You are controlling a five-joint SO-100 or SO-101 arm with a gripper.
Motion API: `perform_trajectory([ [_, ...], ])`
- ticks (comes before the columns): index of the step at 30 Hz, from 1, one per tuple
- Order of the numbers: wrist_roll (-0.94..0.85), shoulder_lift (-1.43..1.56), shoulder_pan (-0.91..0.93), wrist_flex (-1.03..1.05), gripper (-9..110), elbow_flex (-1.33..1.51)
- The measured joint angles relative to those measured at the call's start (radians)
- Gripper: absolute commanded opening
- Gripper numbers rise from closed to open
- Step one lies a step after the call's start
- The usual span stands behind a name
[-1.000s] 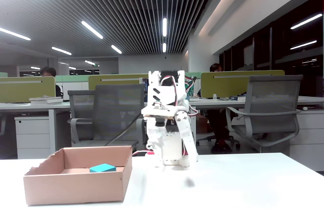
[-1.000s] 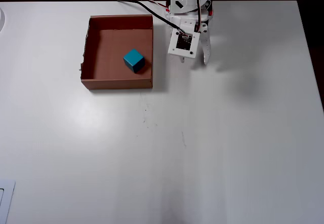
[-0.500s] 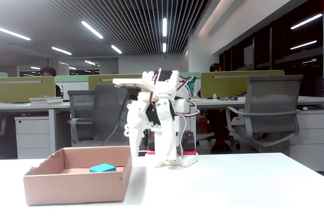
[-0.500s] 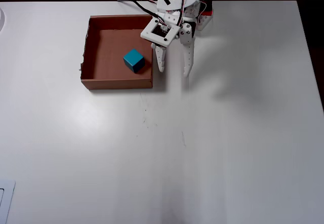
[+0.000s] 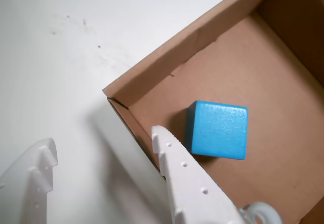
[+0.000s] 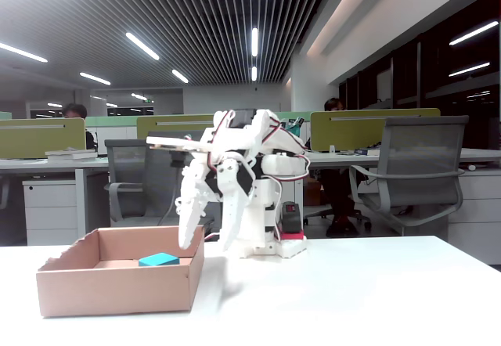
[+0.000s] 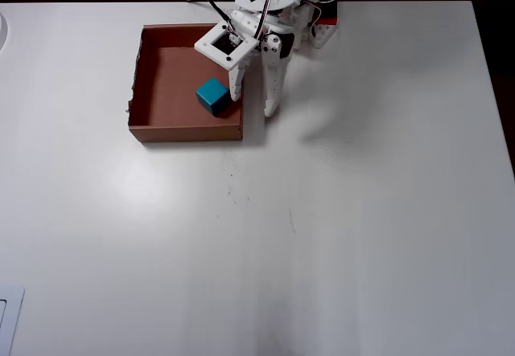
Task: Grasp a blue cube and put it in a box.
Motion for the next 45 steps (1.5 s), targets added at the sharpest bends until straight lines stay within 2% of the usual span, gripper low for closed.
perform_trajectory([
  [15,0.000,0.046,0.189,0.094,25,0.000],
  [45,0.000,0.052,0.216,0.189,25,0.000],
])
